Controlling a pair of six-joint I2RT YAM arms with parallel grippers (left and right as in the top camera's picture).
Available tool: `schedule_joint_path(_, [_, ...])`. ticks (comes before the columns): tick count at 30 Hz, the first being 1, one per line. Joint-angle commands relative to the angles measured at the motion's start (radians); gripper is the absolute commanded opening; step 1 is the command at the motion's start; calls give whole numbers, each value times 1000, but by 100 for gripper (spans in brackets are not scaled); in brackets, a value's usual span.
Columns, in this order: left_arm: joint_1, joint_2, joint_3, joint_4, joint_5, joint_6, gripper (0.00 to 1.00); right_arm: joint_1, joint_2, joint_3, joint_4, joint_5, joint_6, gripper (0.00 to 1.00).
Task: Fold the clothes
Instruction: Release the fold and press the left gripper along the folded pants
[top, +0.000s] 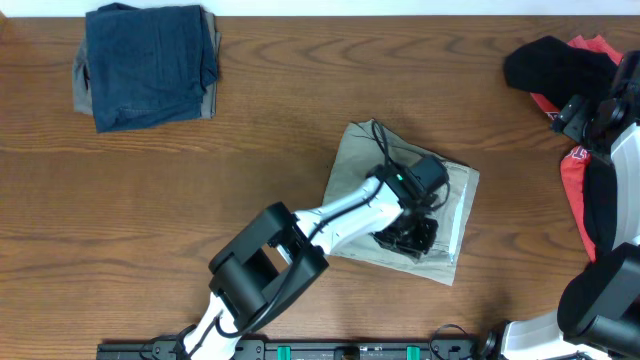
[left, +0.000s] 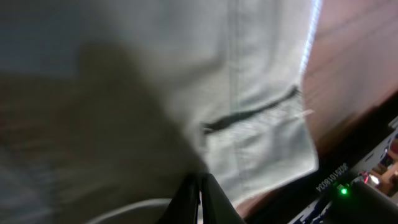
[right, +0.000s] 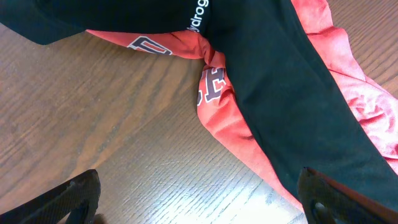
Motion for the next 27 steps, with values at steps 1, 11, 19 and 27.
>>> schedule_joint_path(1, [-24,-13,-5,22,22,-26,6,-1,-2,5,-1,14,-12,99])
schedule_joint_path(11, [-50,-12,-7,56,18,-39,6,-1,-2,5,-1,14,-12,99])
schedule_joint_path(19, [-82,-12,-33,122,19,-46,6,-1,-2,5,-1,14,-12,99])
schedule_joint_path(27, [-88,-12,-64,129,11,-54,6,-1,-2,5,-1,14,-12,99])
